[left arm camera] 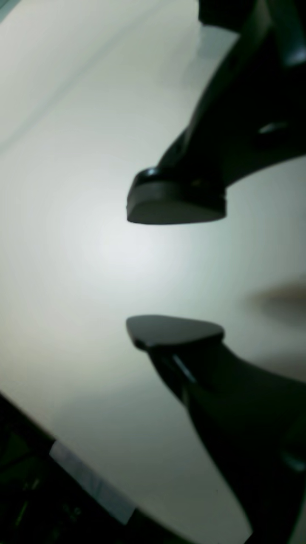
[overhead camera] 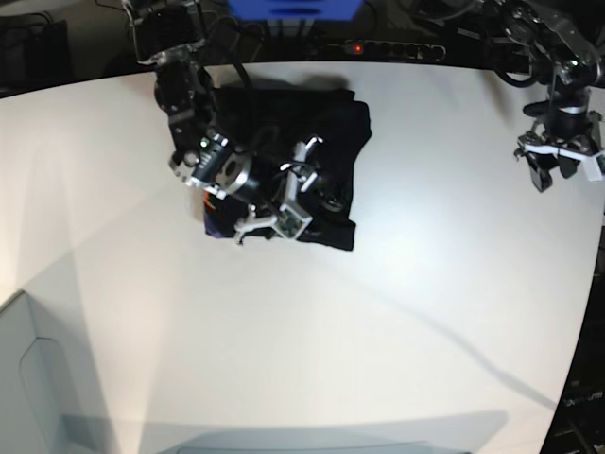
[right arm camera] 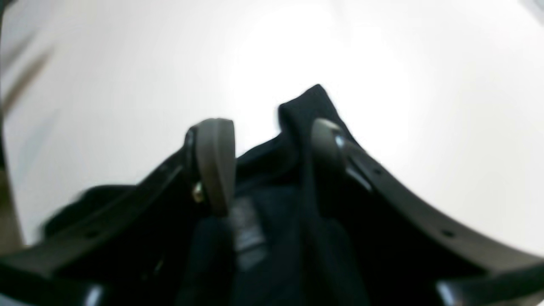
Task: Fold the T-shirt properly
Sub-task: 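Tuck and flatten the folded shirt's edges with the right gripper, then grasp the folded shirt with the left gripper and rotate it upright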
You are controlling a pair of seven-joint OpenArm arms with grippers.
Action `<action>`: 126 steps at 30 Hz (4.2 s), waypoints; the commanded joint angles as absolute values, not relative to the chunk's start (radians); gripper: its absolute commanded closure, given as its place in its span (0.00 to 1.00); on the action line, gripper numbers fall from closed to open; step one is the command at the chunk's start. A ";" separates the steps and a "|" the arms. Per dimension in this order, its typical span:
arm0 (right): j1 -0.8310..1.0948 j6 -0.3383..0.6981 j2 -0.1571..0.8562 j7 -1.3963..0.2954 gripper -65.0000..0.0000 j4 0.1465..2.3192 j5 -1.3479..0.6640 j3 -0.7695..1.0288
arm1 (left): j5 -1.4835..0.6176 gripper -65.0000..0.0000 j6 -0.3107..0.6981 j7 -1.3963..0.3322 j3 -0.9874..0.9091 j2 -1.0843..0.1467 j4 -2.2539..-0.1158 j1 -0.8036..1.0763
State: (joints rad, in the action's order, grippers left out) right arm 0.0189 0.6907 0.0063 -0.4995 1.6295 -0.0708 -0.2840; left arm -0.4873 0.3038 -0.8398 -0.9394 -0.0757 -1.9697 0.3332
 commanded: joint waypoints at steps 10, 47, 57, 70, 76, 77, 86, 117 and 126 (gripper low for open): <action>-0.048 0.698 -0.053 -0.473 0.54 1.372 -0.079 -0.395 | -0.492 0.49 0.303 -0.817 -0.885 -0.070 -1.988 0.331; 0.079 0.698 0.044 -0.481 0.54 1.781 -0.079 0.061 | -0.615 0.29 0.305 -0.816 -0.381 0.113 -1.741 0.412; 0.105 0.698 0.058 -0.478 0.54 1.785 -0.079 0.096 | -0.641 0.63 0.305 -0.806 -0.306 0.045 -1.632 0.400; 0.122 0.698 0.050 -0.483 0.54 1.814 -0.079 0.320 | -0.633 1.00 0.300 -0.817 -0.064 -0.142 -1.431 0.174; 0.153 0.698 0.048 -0.483 0.54 1.899 -0.079 0.414 | -0.628 1.00 0.303 -0.814 0.252 -0.292 -1.337 -0.090; 0.162 0.698 0.045 -0.483 0.54 1.906 -0.079 0.430 | -0.628 1.00 0.303 -0.809 0.315 -0.306 -1.322 -0.145; 0.214 0.698 -0.024 -0.483 0.54 1.965 -0.079 0.613 | -0.628 1.00 0.308 -0.776 0.832 -0.222 -1.093 -0.587; 0.338 0.698 -0.145 -0.483 0.55 1.968 -0.079 0.723 | -0.628 0.25 0.435 -0.590 0.634 -0.182 -1.224 -0.704; 0.369 0.698 -0.147 -0.479 0.55 1.867 -0.079 0.719 | -0.630 0.25 0.435 -0.591 -0.010 -0.395 -1.603 -0.163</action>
State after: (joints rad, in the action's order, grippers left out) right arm 0.3691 0.6914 -0.1539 -0.5106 1.8473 -0.0605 0.7147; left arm -0.6117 0.4259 -0.6098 -0.0105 -0.3874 -1.5864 -0.1455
